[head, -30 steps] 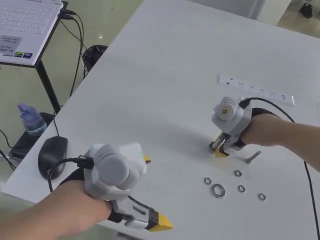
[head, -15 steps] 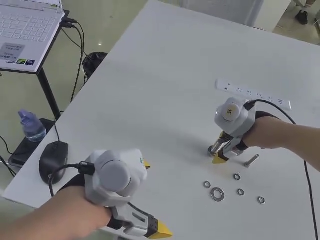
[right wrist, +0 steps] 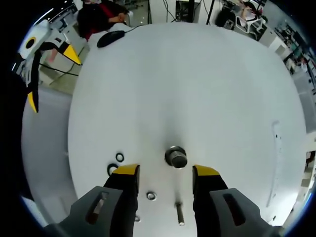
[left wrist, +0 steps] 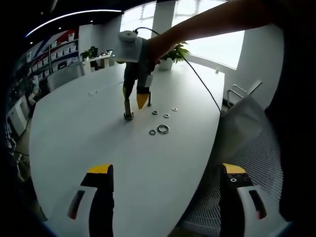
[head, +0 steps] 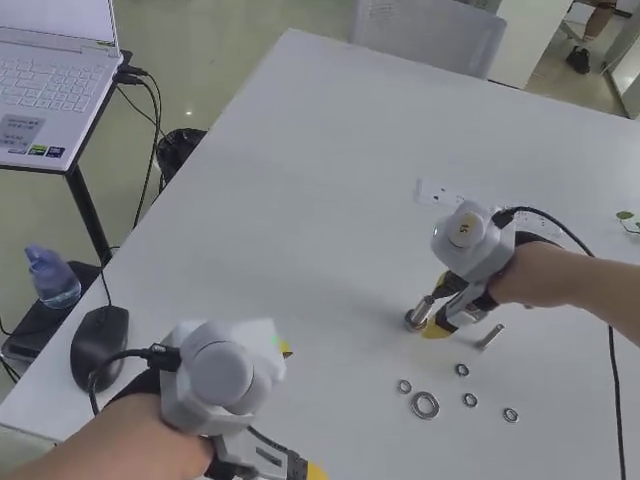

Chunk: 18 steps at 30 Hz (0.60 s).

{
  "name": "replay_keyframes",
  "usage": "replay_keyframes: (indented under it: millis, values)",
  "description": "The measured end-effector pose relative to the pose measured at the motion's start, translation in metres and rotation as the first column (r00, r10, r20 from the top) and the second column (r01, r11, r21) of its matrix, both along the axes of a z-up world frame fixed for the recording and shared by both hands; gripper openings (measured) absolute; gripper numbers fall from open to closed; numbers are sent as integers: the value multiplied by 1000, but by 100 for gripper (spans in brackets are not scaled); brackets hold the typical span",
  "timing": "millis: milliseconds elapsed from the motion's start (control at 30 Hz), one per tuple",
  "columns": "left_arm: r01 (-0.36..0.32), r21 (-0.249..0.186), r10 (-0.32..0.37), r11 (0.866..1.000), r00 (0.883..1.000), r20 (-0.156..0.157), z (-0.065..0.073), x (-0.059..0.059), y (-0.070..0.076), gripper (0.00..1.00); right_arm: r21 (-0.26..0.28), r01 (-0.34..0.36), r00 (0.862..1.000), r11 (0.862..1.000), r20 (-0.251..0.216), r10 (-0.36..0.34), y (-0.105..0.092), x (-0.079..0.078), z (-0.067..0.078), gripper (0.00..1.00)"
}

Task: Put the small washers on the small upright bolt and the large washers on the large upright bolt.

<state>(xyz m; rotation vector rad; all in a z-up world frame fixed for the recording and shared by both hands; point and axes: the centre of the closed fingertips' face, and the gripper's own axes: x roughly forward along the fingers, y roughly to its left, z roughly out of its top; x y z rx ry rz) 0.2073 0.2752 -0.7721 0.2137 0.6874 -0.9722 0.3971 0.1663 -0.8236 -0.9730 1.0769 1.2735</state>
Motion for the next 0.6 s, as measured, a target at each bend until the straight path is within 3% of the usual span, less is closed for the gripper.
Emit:
replay_keyframes:
  millis: [167, 333, 600]
  values:
    - [-21, -48, 21, 999, 1000, 1, 17, 3, -5, 91, 26, -6, 1000, 1000, 15, 5, 1, -1, 16, 45]
    - [-16, -40, 16, 999, 1000, 5, 20, 3, -6, 91, 42, -23, 999, 999, 34, 21, 5, -5, 29, 44]
    - [-24, -34, 25, 999, 1000, 7, 21, 5, -6, 90, 34, -29, 999, 999, 36, 28, -4, -11, 33, 44]
